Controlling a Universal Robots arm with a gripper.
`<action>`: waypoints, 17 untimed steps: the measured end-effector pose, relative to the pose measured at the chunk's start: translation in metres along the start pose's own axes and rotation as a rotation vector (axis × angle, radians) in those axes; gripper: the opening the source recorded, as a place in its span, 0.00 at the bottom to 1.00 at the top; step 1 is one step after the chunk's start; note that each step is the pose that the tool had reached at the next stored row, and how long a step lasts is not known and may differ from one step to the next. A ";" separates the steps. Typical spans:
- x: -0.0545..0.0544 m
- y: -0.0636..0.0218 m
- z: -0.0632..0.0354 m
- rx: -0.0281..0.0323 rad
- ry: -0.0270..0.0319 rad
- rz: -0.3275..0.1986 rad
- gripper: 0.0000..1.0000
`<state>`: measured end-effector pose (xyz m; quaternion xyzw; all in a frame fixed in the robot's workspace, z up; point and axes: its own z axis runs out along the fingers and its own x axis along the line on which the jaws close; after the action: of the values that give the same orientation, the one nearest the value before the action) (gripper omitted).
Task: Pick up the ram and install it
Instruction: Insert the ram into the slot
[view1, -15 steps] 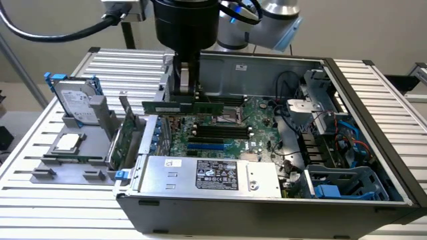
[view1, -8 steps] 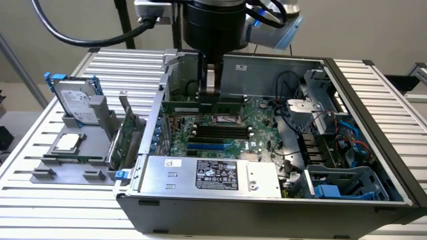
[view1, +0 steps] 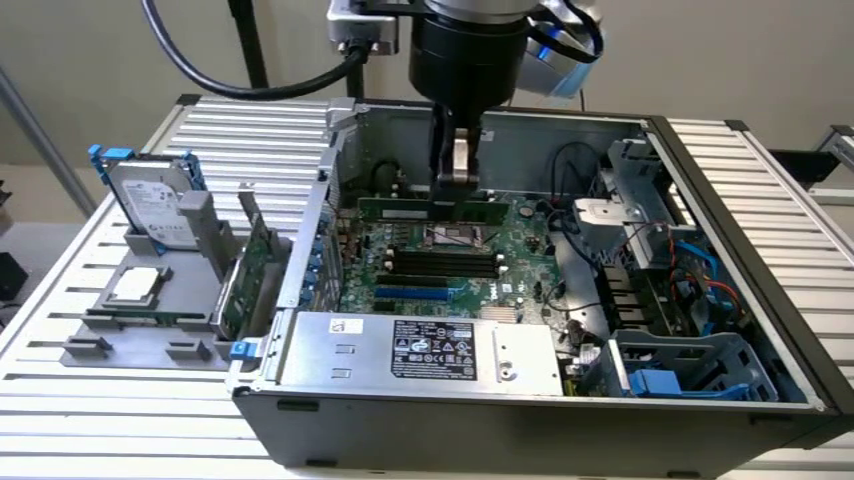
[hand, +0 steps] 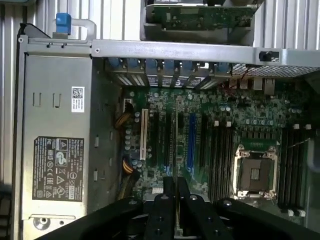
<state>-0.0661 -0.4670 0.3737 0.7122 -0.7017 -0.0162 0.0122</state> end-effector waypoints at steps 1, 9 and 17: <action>-0.004 -0.0011 0.0018 0.0000 0.0000 0.000 0.00; -0.040 -0.0081 0.0163 0.0000 0.0000 0.000 0.00; -0.073 -0.0150 0.0308 0.0000 0.0000 0.000 0.00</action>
<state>-0.0535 -0.3939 0.3428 0.7122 -0.7016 -0.0163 0.0122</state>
